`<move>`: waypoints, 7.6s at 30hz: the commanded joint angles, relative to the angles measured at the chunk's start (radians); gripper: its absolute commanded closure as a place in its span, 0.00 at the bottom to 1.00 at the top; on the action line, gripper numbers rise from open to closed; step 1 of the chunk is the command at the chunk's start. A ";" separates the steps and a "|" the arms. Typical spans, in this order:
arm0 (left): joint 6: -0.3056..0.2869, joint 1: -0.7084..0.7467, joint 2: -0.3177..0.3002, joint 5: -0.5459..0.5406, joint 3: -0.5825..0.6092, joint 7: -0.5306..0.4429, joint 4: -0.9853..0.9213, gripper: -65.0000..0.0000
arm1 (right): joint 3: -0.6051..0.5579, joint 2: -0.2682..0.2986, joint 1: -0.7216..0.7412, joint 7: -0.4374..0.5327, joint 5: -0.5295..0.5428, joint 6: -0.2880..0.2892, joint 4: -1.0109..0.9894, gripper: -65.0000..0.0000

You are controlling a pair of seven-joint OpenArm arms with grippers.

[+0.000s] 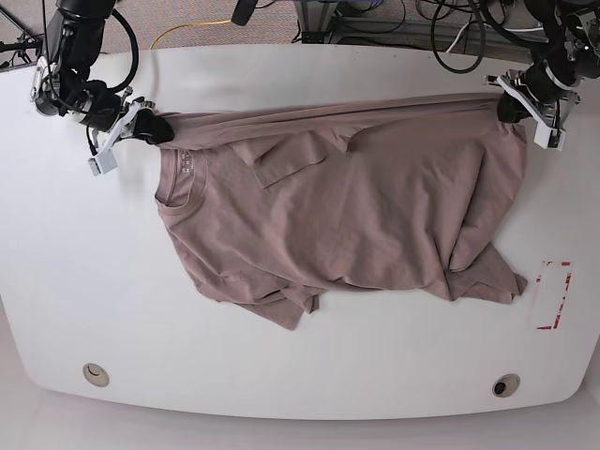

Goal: Fold the T-shirt properly
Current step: 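Swing the held shirt across the table with both grippers and lay it flat, then lower the right gripper onto the shirt sleeve edge and grasp it, then lower the left gripper onto the shirt hem corner and grasp it, then lift the shirt with both grippers and drag it across the table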

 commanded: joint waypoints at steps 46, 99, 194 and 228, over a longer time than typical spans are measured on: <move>-0.083 -0.188 -0.077 -0.223 -0.239 0.120 0.008 0.45 | 0.010 -0.152 0.224 0.021 -0.100 -0.018 -0.078 0.09; -0.081 -0.433 -0.130 0.050 -0.158 0.112 0.004 0.44 | -0.093 -0.146 0.325 0.095 -0.338 -0.023 -0.076 1.00; -0.067 -0.912 0.102 0.168 -0.070 -0.069 -0.487 0.99 | -0.043 0.032 0.475 0.088 -0.326 -0.012 -0.032 1.00; -0.069 -1.270 -0.123 0.031 0.083 0.065 -0.229 0.77 | -0.337 0.213 1.270 0.026 -0.324 -0.010 -0.229 1.00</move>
